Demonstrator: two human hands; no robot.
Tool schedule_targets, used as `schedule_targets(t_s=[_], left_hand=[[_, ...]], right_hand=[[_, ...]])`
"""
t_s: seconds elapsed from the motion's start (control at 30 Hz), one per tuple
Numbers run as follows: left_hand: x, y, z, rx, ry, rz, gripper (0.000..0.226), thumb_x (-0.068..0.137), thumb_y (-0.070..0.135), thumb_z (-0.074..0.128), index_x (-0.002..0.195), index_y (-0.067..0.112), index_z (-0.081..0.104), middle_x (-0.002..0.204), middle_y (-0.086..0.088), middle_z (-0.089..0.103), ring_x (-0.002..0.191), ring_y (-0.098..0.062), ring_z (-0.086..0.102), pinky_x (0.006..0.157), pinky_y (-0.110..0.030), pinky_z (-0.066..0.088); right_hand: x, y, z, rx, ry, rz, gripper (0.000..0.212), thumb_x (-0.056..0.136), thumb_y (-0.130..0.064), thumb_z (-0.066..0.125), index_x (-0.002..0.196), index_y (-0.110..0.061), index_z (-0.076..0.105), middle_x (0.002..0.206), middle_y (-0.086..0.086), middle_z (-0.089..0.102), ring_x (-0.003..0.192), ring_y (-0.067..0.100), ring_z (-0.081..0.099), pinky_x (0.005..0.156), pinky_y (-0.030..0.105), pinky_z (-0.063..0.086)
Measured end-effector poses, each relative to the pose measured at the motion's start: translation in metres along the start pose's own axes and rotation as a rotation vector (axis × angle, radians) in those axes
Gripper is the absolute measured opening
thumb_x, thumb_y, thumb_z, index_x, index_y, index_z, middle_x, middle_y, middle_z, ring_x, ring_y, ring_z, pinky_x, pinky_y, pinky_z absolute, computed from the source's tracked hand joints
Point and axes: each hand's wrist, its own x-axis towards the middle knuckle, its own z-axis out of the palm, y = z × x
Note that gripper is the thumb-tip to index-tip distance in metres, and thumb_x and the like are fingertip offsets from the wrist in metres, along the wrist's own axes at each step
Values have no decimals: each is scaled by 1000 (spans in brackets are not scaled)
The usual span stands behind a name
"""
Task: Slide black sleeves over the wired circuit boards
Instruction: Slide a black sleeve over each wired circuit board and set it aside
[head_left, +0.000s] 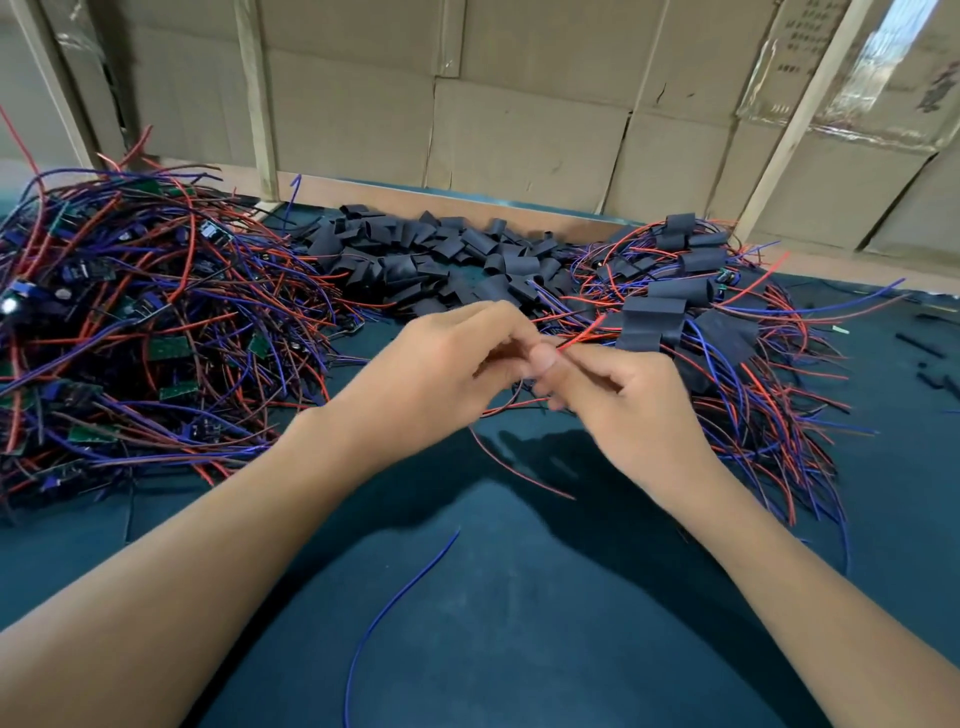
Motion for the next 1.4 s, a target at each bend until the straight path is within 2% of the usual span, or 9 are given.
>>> schedule_targets(t_s=[0.17, 0.3, 0.4, 0.57, 0.73, 0.93, 1.07, 1.2, 1.4], left_hand=[[-2, -8, 4, 45, -22, -5, 21, 93, 34, 70, 95, 13, 70, 88, 6, 69, 90, -10, 59, 86, -36, 45], [1, -22, 4, 305, 143, -246, 30, 100, 44, 55, 107, 16, 65, 106, 0, 65, 110, -28, 50, 92, -46, 40], [0, -36, 2, 511, -6, -559, 53, 97, 59, 48, 136, 23, 47, 133, -9, 53, 125, -36, 39, 100, -49, 34], [-2, -51, 0, 585, -249, -662, 52, 94, 61, 53, 130, 23, 51, 126, -11, 61, 118, -39, 49, 98, -49, 39], [1, -48, -2, 445, -181, -679, 39, 94, 50, 61, 113, 17, 55, 114, -11, 60, 107, -37, 54, 93, -48, 45], [8, -38, -3, 711, -281, -631, 24, 95, 34, 57, 95, 12, 48, 99, -14, 65, 102, -36, 54, 90, -45, 36], [6, -36, -7, 605, -229, -552, 35, 95, 31, 57, 121, 12, 43, 93, -9, 66, 93, -35, 59, 90, -46, 39], [5, -29, -5, 264, -135, -438, 53, 95, 33, 61, 143, 20, 40, 105, -5, 67, 100, -28, 61, 92, -41, 49], [0, -20, 16, 16, -71, -356, 61, 93, 34, 68, 149, 30, 43, 119, 9, 64, 102, -6, 59, 82, -3, 38]], right_hand=[[3, -1, 1, 265, 65, 63, 16, 97, -27, 66, 101, -24, 82, 98, -2, 78, 87, 15, 72, 74, 29, 57], [6, -6, -4, 624, 124, 134, 29, 100, -27, 57, 80, -15, 75, 81, 12, 73, 75, 32, 70, 77, 43, 59], [7, -11, -7, 778, 137, 199, 31, 104, -27, 52, 87, -8, 70, 59, 7, 46, 52, 25, 48, 59, 40, 52], [7, -16, -8, 736, 178, 325, 30, 103, -36, 56, 91, -16, 75, 62, 0, 15, 45, 12, 15, 41, 21, 22], [10, -19, -13, 769, 153, 394, 38, 103, -41, 52, 87, -12, 71, 63, -1, 13, 42, 10, 12, 42, 24, 10], [12, -14, -15, 770, 162, 390, 31, 105, -27, 50, 85, -9, 66, 57, -4, 21, 39, 9, 15, 41, 23, 12], [11, -11, -11, 670, 170, 354, 30, 103, -27, 58, 90, -5, 72, 55, -3, 23, 40, 12, 18, 42, 23, 17], [9, -10, -8, 533, 161, 337, 28, 99, -31, 65, 84, -10, 78, 49, -4, 24, 42, 15, 20, 43, 22, 23], [9, -8, -7, 454, 157, 315, 26, 89, -32, 75, 81, -7, 79, 43, -5, 22, 41, 17, 17, 43, 22, 24]])
